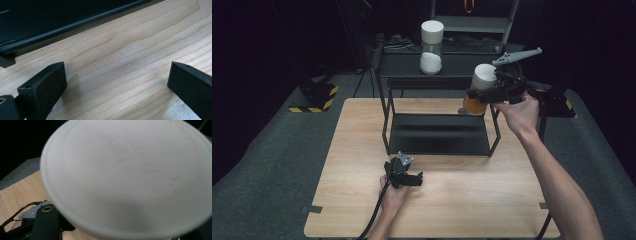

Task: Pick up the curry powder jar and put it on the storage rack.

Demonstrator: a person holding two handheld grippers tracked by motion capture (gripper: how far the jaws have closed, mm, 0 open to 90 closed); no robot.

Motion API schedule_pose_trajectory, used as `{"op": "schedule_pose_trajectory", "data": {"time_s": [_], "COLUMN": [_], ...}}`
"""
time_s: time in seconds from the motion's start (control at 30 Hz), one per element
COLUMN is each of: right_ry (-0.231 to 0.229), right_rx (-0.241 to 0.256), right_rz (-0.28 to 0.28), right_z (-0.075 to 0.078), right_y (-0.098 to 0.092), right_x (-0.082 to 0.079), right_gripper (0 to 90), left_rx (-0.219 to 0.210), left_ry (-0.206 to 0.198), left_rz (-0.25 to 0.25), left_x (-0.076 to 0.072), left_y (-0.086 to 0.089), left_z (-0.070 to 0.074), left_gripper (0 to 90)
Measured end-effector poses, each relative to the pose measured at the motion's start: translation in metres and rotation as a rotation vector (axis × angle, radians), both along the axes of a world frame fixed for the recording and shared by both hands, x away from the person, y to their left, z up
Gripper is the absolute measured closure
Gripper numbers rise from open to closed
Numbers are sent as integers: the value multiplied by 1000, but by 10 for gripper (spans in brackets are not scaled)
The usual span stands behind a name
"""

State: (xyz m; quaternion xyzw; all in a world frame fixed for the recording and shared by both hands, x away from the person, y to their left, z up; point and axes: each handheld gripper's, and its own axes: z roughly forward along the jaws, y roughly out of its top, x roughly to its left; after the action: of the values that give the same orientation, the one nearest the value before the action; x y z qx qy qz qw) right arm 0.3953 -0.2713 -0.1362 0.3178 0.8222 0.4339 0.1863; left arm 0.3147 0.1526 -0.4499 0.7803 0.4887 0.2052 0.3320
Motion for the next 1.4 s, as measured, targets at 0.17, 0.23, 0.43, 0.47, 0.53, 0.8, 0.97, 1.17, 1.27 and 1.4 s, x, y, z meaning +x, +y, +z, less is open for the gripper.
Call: {"op": "schedule_pose_trajectory", "data": {"time_s": [0.17, 0.23, 0.43, 0.47, 0.53, 0.8, 0.97, 1.17, 1.27, 1.4], "right_ry": [8, 5, 22, 22, 24, 32, 33, 57, 60, 70], "right_rx": [-9, -24, -8, -8, -23, -27, -43, -47, -53, -70], "right_rz": [-2, -9, -13, -13, -25, -82, -120, -175, -190, -219], "right_z": [19, 27, 43, 43, 50, 66, 74, 78, 78, 79], "right_y": [8, 14, 22, 22, 30, 44, 53, 64, 68, 79], "right_x": [7, 10, 20, 20, 25, 38, 43, 57, 61, 70], "right_gripper": [326, 326, 327, 327, 326, 327, 327, 327, 327, 328], "left_rx": [0, 0, 1, 1, 2, -1, -2, -2, -4, -2], "left_ry": [0, 0, 0, 0, 1, 1, 1, 1, 1, 1], "left_rz": [-1, -1, 0, 0, -1, 0, 0, -2, -1, -2], "left_x": [0, 0, 0, 0, 0, 0, 0, 0, 0, 0], "left_y": [0, 0, 0, 0, 0, 0, 0, 0, 0, 0], "left_z": [0, 0, 0, 0, 0, 0, 0, 0, 0, 0], "left_gripper": [19, 19, 19, 19, 19, 19, 19, 19, 19, 19]}}
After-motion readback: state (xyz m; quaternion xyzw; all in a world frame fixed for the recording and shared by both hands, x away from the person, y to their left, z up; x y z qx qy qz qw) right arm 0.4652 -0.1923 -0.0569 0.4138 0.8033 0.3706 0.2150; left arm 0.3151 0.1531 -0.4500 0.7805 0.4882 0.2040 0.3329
